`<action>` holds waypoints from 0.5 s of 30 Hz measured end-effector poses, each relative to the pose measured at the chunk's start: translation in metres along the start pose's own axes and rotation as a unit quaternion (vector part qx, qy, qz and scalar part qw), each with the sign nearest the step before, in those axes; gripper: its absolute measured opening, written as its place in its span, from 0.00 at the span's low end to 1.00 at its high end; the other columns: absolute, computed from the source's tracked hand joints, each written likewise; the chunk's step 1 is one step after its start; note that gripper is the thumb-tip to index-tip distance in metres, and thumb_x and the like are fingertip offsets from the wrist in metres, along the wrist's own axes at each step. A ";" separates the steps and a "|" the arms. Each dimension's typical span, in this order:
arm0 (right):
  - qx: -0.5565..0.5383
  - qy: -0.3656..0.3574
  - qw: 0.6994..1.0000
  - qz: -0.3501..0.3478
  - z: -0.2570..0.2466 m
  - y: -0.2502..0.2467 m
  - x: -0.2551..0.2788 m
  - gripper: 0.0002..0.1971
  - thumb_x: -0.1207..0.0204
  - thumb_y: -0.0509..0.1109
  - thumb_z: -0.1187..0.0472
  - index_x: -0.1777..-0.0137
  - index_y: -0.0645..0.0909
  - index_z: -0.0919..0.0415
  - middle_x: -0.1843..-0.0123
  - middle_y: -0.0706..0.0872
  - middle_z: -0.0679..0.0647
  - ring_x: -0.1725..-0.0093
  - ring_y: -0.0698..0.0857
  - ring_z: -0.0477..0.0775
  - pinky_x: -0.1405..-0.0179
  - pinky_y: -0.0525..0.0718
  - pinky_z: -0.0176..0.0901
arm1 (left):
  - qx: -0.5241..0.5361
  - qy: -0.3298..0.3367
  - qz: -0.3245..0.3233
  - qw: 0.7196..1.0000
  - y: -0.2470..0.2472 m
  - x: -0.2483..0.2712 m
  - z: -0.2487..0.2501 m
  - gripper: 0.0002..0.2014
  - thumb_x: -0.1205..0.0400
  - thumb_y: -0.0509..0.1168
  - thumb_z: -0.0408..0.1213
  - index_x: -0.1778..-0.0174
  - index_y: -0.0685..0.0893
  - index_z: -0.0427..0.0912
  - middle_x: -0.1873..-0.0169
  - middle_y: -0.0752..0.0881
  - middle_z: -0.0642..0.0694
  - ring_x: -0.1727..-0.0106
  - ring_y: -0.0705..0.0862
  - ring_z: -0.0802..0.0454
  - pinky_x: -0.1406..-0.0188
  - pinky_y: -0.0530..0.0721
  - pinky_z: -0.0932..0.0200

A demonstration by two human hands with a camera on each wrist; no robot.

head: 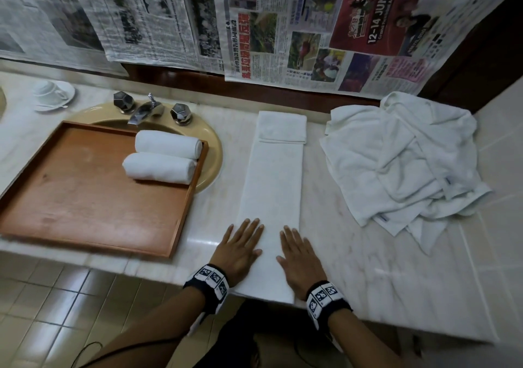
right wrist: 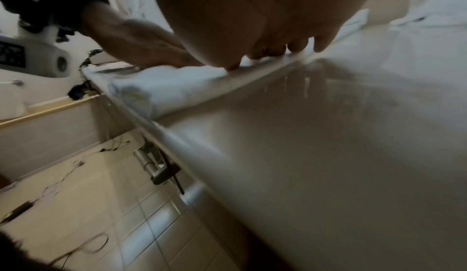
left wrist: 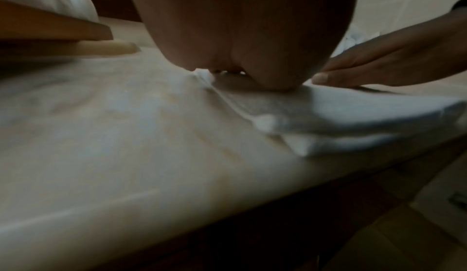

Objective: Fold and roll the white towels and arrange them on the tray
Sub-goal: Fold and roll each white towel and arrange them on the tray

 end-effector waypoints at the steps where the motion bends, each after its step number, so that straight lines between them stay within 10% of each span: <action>1: 0.002 0.025 1.000 0.011 0.007 -0.001 0.003 0.32 0.14 0.44 0.45 0.20 0.69 0.65 0.18 0.68 0.58 0.20 0.67 0.58 0.25 0.59 0.52 | -0.001 -0.010 0.002 1.000 -0.001 0.003 -0.008 0.30 0.10 0.39 0.56 0.13 0.39 0.52 0.15 0.37 0.54 0.14 0.36 0.52 0.16 0.38 0.43; 6: -0.001 0.021 0.999 0.044 -0.011 0.001 0.012 0.42 0.22 0.24 0.41 0.14 0.45 0.66 0.14 0.41 0.59 0.13 0.43 0.58 0.18 0.33 0.47 | -0.007 -0.025 -0.016 1.000 -0.003 0.016 -0.010 0.31 0.11 0.36 0.56 0.13 0.37 0.49 0.16 0.34 0.50 0.14 0.34 0.51 0.16 0.36 0.43; 11: 0.001 -0.006 0.999 0.044 -0.034 0.023 0.033 0.33 0.17 0.45 0.44 0.18 0.65 0.63 0.15 0.62 0.58 0.17 0.64 0.58 0.20 0.65 0.55 | -0.007 0.010 -0.004 1.000 0.020 0.047 0.015 0.30 0.10 0.38 0.54 0.13 0.40 0.49 0.14 0.36 0.52 0.14 0.35 0.51 0.16 0.39 0.41; 15: 0.015 0.025 0.999 0.046 -0.010 0.024 0.055 0.33 0.15 0.43 0.41 0.20 0.70 0.61 0.17 0.68 0.57 0.19 0.69 0.59 0.20 0.60 0.53 | 0.000 -0.019 0.002 1.000 0.028 0.070 -0.013 0.31 0.11 0.37 0.57 0.13 0.38 0.52 0.15 0.36 0.56 0.14 0.35 0.51 0.16 0.40 0.39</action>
Point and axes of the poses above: each hand's wrist, its own x-axis away from the middle knuckle, its own y-axis out of the palm, z = x × y, the point moved 5 cm from there along -x, towards the middle knuckle
